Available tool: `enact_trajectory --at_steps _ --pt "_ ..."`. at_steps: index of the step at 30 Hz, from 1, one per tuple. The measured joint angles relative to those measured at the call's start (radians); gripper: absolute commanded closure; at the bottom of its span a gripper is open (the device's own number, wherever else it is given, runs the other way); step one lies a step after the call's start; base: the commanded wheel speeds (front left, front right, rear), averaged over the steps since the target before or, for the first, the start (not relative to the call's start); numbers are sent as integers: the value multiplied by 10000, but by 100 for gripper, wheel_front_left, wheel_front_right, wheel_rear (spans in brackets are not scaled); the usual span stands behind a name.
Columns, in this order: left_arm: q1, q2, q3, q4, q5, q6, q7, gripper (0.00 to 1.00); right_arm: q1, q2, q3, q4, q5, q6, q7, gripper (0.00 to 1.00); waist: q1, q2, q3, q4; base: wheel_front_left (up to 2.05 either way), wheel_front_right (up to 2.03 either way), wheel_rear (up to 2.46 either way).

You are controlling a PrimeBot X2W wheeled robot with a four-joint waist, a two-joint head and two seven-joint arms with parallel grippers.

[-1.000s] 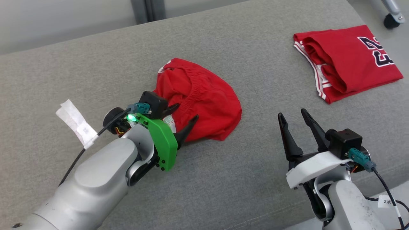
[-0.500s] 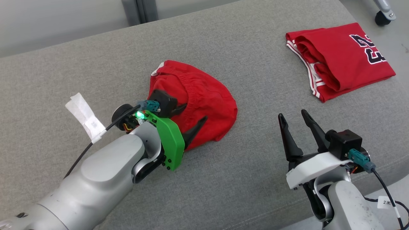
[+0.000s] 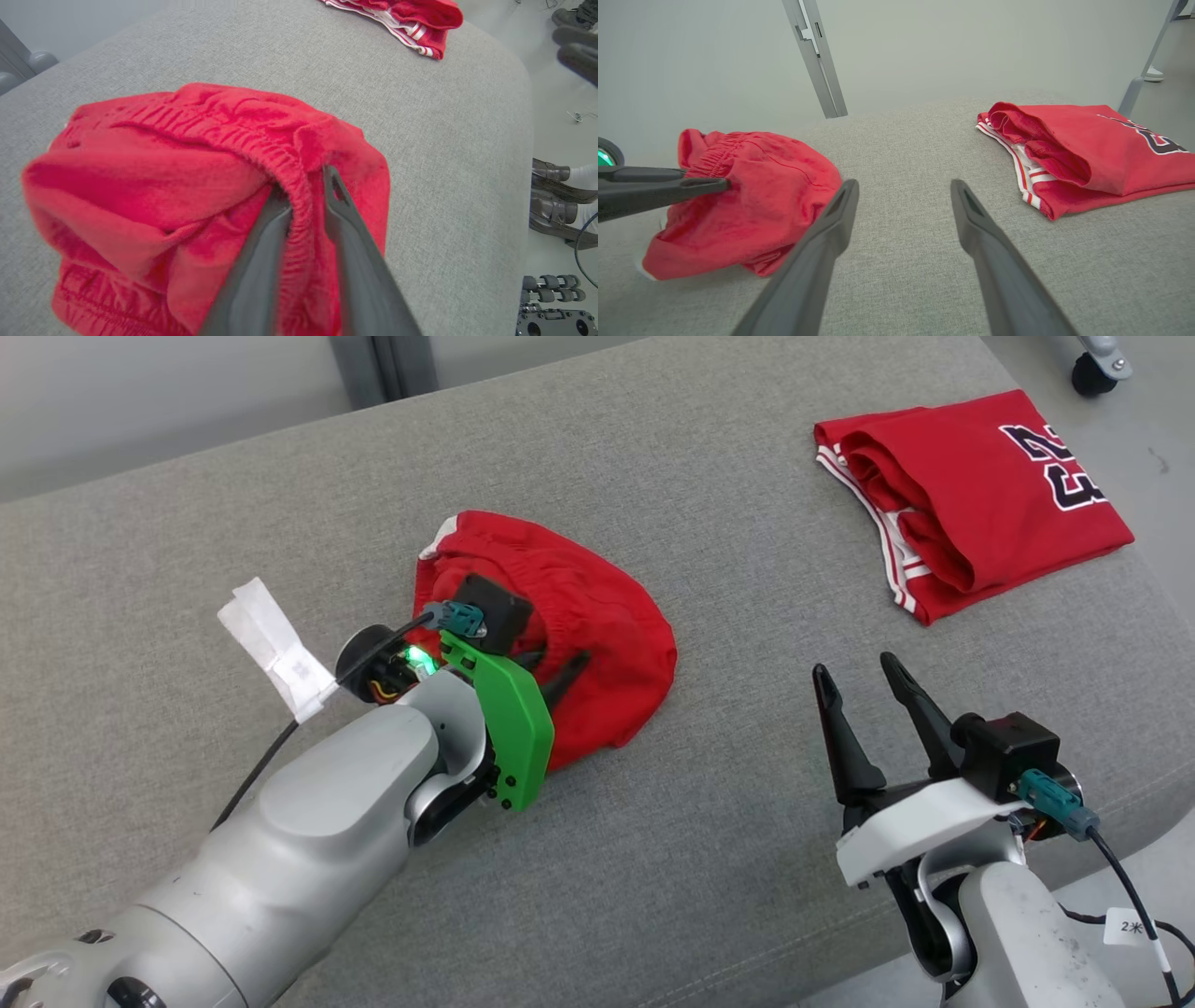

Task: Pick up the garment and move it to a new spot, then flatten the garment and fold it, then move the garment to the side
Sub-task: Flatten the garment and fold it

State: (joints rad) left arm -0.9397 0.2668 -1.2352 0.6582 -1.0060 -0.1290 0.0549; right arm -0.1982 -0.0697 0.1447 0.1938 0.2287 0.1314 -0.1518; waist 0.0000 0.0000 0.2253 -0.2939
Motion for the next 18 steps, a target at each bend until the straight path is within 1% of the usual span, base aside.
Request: enact_trajectory --at_steps 4,10,13,16,18 --pt "-166 -113 211 -111 -303 0 -677 100 -1 13 -67 33 0 0 -31 0 0 0 14 -8 0 0 0" --pt "-903 -451 1168 -575 -648 0 -2142 100 2 44 -176 58 -21 0 -40 0 0 0 -74 234 0 0 0" --pt "-1414 -853 1783 -788 -832 10 -2700 100 1 77 -121 86 -33 0 -40 0 0 0 -132 396 0 0 0" --pt "-1972 -1384 2462 -1024 -857 198 -3007 100 -9 102 -33 138 -31 0 -42 0 0 0 -210 521 0 0 0" --pt "-2160 -1628 2926 -1133 -1024 351 -3081 100 -17 109 -21 171 -29 0 -54 0 0 0 -255 570 0 0 0"
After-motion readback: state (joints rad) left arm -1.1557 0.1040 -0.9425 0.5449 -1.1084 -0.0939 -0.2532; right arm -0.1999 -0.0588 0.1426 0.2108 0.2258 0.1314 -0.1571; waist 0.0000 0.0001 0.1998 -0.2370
